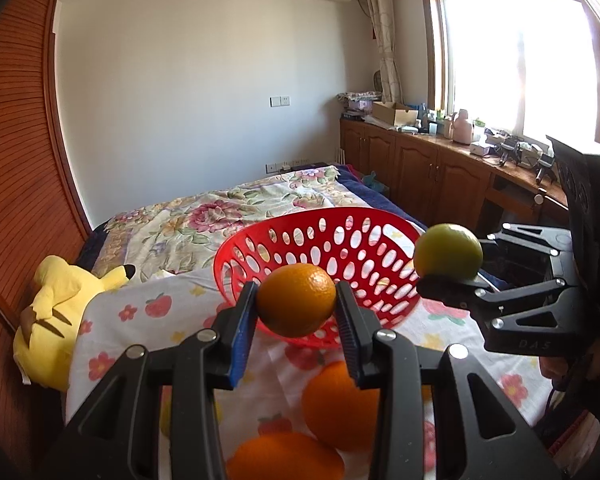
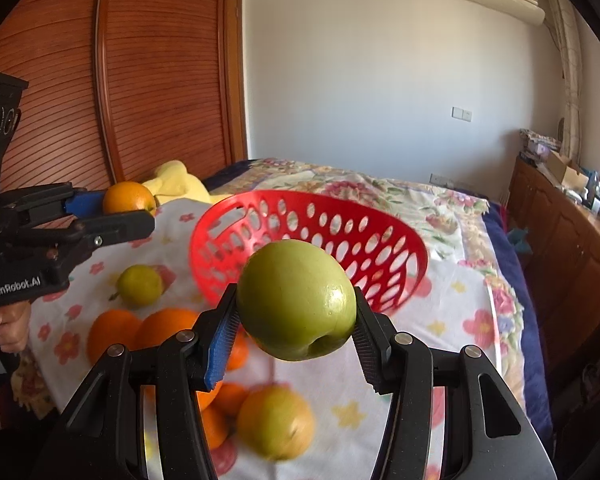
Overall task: Organize fruits
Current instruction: 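Lift the mandarin and green apple and carry both over the red basket, then open the left tool over the basket while the right tool releases the apple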
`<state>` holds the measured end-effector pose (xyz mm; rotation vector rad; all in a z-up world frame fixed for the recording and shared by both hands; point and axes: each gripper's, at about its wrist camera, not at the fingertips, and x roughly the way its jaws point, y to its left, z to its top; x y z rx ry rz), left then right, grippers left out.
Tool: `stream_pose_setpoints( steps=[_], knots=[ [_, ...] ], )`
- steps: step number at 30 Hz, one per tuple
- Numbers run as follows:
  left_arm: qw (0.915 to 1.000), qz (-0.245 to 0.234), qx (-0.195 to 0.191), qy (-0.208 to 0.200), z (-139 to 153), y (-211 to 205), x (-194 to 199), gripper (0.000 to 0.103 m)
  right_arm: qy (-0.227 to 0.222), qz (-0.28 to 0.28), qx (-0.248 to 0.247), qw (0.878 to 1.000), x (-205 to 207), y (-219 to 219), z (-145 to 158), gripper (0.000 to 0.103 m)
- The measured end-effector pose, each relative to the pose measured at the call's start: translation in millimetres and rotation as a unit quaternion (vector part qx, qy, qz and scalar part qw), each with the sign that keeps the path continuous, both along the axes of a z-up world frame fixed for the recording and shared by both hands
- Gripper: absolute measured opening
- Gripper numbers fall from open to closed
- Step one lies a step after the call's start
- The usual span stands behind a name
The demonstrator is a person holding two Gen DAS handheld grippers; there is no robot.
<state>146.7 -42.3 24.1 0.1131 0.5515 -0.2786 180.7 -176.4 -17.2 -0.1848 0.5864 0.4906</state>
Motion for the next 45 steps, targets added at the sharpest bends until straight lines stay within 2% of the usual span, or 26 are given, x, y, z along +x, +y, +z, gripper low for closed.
stream_pose_setpoints(
  steps=[9,14,18,23,31,45],
  knots=[
    [0.9977,-0.014,0.035,0.057,-7.6,-14.7,68.5,0.037,0.031,0.023,-0.028,0.999,73.9,10.2,-8.8,0.054],
    [0.9943,-0.022,0.059,0.086,-19.0,-21.2,96.0,0.037,0.053,0.039,-0.048,0.997,99.1,13.0,-22.1,0.054],
    [0.9903,-0.036,0.070,0.114,-31.8,-25.2,114.0,0.037,0.091,0.050,-0.053,0.993,114.4,13.3,-37.0,0.054],
    [0.9874,-0.049,0.075,0.130,-44.4,-28.9,125.6,0.037,0.125,0.059,-0.051,0.989,125.6,15.9,-46.7,0.054],
    [0.9849,-0.054,0.075,0.146,-54.2,-30.6,135.4,0.037,0.142,0.070,-0.069,0.985,128.7,21.9,-53.5,0.054],
    [0.9848,-0.051,0.074,0.149,-57.3,-28.1,138.8,0.037,0.132,0.056,-0.069,0.987,131.8,24.8,-48.3,0.056]
  ],
)
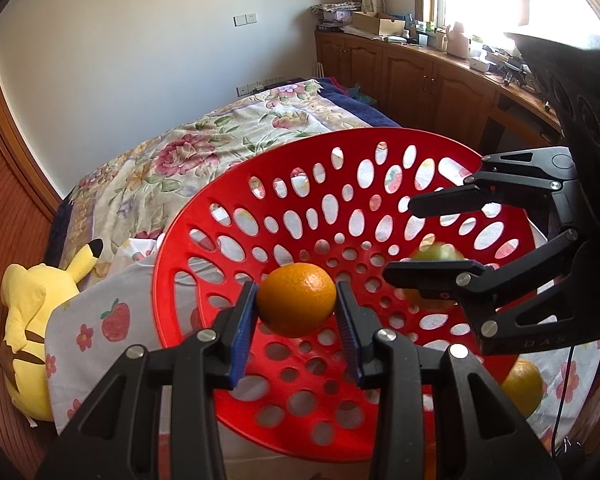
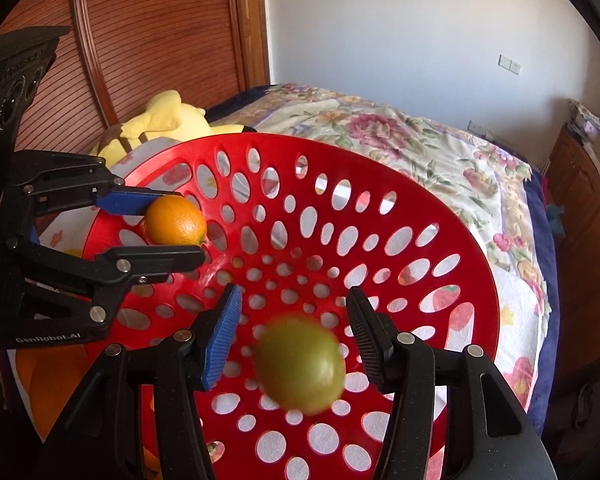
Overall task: Organize fruits
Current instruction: 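Open the left tool over the basket while the right tool releases the apple, then withdraw both tools from the basket back toward the remaining fruit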
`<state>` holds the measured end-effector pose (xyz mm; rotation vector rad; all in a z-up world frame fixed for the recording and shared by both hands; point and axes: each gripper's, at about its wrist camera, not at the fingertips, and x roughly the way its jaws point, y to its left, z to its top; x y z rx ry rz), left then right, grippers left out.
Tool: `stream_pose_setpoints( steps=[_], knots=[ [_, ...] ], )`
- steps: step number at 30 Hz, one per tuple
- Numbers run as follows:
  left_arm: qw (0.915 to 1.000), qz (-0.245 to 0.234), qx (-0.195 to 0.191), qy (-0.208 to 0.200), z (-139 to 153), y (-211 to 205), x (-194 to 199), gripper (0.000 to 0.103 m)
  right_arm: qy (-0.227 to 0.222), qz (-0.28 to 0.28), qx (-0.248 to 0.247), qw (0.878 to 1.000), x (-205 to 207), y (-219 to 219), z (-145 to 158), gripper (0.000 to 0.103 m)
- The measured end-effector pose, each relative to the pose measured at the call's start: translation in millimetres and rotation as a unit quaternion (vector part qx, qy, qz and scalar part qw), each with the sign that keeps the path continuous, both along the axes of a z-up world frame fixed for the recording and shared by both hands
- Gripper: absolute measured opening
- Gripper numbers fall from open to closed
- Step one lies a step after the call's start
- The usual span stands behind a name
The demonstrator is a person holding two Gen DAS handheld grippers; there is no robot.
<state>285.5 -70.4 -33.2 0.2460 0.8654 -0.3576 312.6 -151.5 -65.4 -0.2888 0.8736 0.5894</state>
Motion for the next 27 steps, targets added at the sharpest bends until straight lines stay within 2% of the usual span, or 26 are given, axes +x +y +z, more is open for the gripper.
stream_pose_setpoints(
  steps=[6,14,20,27],
  knots=[
    [1.0000,0.003,0.003,0.007,-3.7,4.1,4.9,0.038,-0.006,-0.015,0.010,1.000,-0.9,-5.2,2.7,0.056],
    [0.9999,0.009,-0.008,0.002,3.8,10.6,0.1,0.044,-0.017,-0.035,0.030,0.999,-10.9,-14.2,13.9,0.056],
    [0.9988,0.010,-0.041,-0.026,22.1,18.4,-28.4,0.047,-0.035,-0.055,0.053,0.996,-32.3,-25.7,28.7,0.056],
    [0.9969,0.015,-0.047,-0.062,41.8,27.2,-71.6,0.053,-0.063,-0.075,0.071,0.993,-73.6,-30.5,45.0,0.056]
  ],
)
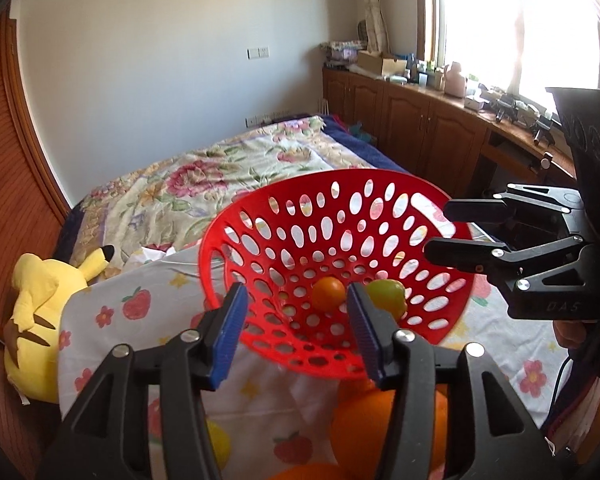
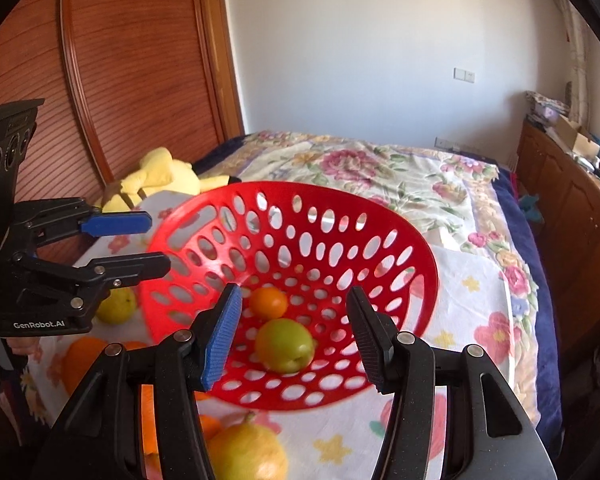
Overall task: Organize fruits
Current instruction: 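Withdraw both tools from the basket back toward the remaining fruit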
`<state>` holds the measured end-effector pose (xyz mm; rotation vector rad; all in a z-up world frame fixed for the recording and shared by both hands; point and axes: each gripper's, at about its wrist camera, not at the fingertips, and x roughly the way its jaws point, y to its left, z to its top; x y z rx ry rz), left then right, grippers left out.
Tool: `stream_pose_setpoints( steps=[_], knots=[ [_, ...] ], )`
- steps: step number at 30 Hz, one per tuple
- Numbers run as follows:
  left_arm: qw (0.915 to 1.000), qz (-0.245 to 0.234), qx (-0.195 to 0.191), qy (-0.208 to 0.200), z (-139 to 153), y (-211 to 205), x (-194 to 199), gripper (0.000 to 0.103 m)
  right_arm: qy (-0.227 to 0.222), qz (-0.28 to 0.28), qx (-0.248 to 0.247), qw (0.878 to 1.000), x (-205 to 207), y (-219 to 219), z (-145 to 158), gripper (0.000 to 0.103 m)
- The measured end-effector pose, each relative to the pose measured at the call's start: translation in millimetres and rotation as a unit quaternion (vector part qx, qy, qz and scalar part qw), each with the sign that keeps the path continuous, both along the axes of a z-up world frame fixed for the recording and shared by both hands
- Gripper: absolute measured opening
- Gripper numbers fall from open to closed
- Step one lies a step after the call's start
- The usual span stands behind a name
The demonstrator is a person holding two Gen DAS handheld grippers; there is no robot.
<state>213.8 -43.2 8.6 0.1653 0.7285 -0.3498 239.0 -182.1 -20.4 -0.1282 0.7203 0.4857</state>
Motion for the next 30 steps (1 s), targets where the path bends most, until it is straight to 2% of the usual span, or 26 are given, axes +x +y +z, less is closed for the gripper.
stream_pose_setpoints(
  steps=[8,19,30],
  knots=[
    [0.9996,0.003,-0.013,-0.025,9.3,14.8,-49.6,0.057,-0.020,-0.017,0.005,1.000,-47.5,5.9,3.2,0.056],
    [0.9992,0.012,-0.024,-0.028,-1.8,34.1,-100.4,0.058,-0.022,-0.040,0.010,0.999,-101.2,9.1,-12.5,0.057],
    [0.9988,0.032,-0.035,-0.015,-23.8,48.6,-121.8,0.059,0.001,-0.056,0.019,0.998,-108.1,-2.9,-45.7,0.060]
  ],
)
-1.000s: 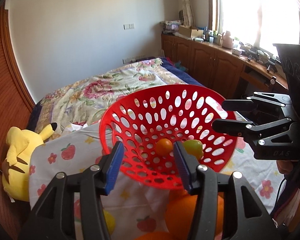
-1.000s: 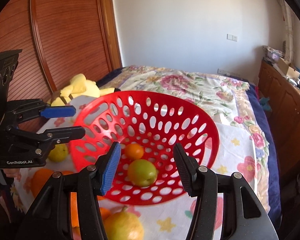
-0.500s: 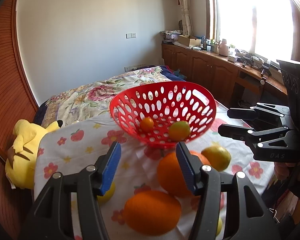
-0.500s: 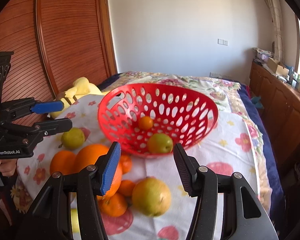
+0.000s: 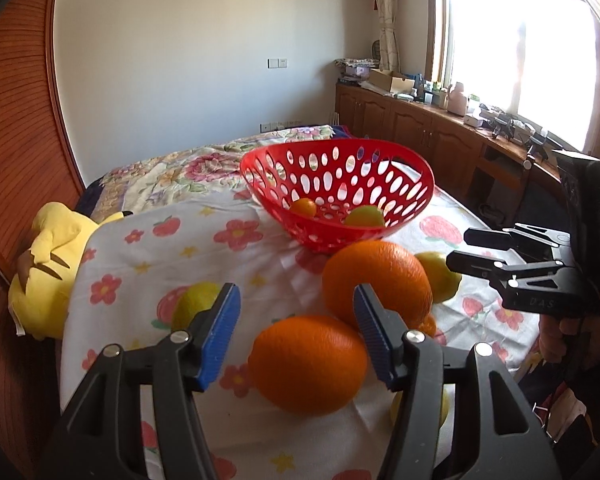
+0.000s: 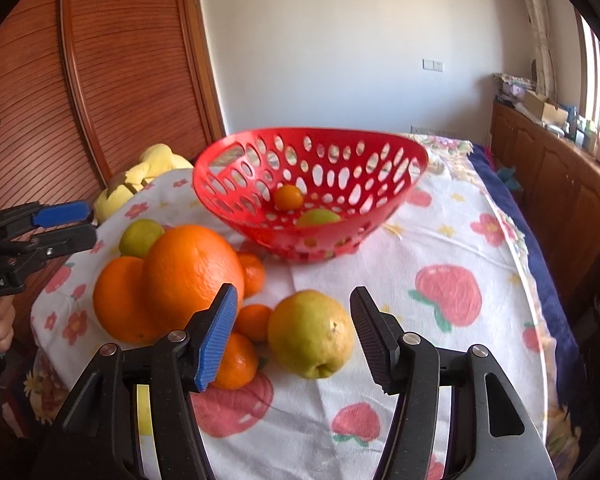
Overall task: Organize fruits
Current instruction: 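Withdraw both tools from the basket back toward the remaining fruit, then grasp the large orange with the left tool while the right tool grasps the yellow pear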
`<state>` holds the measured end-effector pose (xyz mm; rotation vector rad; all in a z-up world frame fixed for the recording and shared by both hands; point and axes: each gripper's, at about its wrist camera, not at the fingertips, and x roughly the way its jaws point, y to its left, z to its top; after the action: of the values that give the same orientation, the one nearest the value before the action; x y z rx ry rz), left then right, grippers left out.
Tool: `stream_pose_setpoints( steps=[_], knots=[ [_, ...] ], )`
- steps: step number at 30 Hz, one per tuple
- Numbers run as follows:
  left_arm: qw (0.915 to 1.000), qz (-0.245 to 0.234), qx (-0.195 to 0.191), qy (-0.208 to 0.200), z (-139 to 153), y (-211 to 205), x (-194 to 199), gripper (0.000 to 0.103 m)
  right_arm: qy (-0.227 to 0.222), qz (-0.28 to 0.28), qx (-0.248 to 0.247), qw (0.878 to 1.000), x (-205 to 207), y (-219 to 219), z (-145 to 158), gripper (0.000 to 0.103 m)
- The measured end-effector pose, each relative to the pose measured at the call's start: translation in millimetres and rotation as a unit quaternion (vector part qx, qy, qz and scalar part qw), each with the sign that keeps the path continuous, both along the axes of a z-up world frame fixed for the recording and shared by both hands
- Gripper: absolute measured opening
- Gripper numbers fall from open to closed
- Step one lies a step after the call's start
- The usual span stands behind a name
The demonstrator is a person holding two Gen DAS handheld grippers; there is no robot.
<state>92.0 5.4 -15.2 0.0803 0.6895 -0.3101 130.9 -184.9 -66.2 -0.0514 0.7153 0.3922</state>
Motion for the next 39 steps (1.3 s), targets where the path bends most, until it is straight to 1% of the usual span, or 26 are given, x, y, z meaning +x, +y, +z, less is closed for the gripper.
stream_pose_setpoints(
  steps=[8,15,20,29,35,37,38,39],
  knots=[
    [0.9999,-0.002,-0.002,0.015,-16.8,-1.5,-3.3,0.061,0.019,-0.006,0.002,1.000,7.9,-3.2,-22.0,0.061],
    [0.9998,0.007,-0.010,0.018,-22.0,1.4,-6.4,0.065,0.021,-0.012,0.001,1.000,11.1,-3.5,-29.5,0.069],
    [0.9997,0.008,-0.011,0.020,-24.2,1.5,-7.7,0.066,0.029,-0.017,0.001,0.999,15.7,-4.3,-35.6,0.070],
    [0.9996,0.004,-0.010,0.025,-30.9,-2.6,-6.9,0.067,0.042,-0.015,-0.002,0.999,22.5,-1.3,-45.3,0.070],
    [0.9995,0.002,-0.004,0.031,-36.0,-6.5,-6.9,0.067,0.050,-0.013,0.004,0.999,25.7,-1.7,-50.5,0.070],
    [0.9994,0.002,-0.004,0.034,-37.6,-6.6,-6.5,0.067,0.056,-0.010,0.007,0.998,26.6,-2.3,-53.3,0.069],
    [0.9993,0.002,-0.003,0.036,-38.8,-6.8,-6.3,0.067,0.059,-0.009,0.008,0.998,27.0,-1.9,-54.4,0.065],
    [0.9993,0.002,-0.002,0.038,-39.5,-7.2,-6.4,0.067,0.061,-0.005,0.013,0.998,26.8,-2.3,-54.6,0.064]
  ],
)
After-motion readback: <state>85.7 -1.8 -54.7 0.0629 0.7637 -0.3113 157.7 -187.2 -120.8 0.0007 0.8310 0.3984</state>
